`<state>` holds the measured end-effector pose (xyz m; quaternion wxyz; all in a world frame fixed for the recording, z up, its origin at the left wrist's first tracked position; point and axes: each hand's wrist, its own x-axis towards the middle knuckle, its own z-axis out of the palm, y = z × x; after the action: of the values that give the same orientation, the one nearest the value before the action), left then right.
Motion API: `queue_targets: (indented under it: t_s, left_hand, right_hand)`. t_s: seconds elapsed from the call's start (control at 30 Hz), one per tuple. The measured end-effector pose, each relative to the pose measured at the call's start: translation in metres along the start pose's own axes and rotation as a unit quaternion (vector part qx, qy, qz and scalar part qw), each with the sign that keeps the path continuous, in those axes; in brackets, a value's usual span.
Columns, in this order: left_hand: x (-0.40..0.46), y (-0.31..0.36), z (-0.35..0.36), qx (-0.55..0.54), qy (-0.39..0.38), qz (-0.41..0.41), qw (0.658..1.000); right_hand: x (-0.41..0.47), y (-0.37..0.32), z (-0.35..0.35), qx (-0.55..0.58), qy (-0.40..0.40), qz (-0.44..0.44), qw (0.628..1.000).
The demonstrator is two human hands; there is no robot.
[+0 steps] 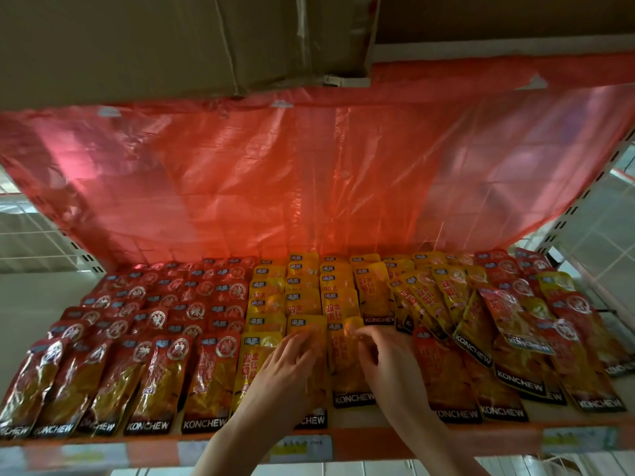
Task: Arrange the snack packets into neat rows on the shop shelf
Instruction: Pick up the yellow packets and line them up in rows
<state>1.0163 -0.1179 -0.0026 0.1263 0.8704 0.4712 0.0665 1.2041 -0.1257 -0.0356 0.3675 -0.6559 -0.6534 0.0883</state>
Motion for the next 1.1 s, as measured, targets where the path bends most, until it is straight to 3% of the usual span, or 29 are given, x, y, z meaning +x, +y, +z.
queue_targets:
  t_s: [0.27,0.47,0.7,0.83,0.93,1.1]
  left_hand:
    - [0.002,0.0,0.003,-0.002,0.035,0.007,0.999]
    - [-0.001,-0.004,0.013,0.042,0.067,0.015,0.997]
    - [0.006,-0.005,0.004,0.016,0.168,-0.014,0.986]
    - [0.023,-0.02,-0.006,-0.008,0.189,-0.076,0.979]
    - [0.038,-0.025,-0.013,-0.021,0.183,-0.09,0.979]
    - [0.061,-0.032,-0.015,-0.04,0.082,-0.063,0.994]
  right_hand:
    - [0.0,0.007,0.0,0.041,0.037,0.025,0.998]
    - [-0.001,0.007,0.004,0.011,0.008,0.03,0.999]
    - [-0.002,0.005,0.003,0.018,0.018,0.02,0.999]
    - [-0.004,-0.003,-0.003,-0.014,0.012,-0.05,0.999]
    - [-0.011,-0.02,-0.008,0.001,-0.052,-0.119,0.991]
    - [-0.02,-0.026,0.009,-0.044,-0.155,-0.208,0.965]
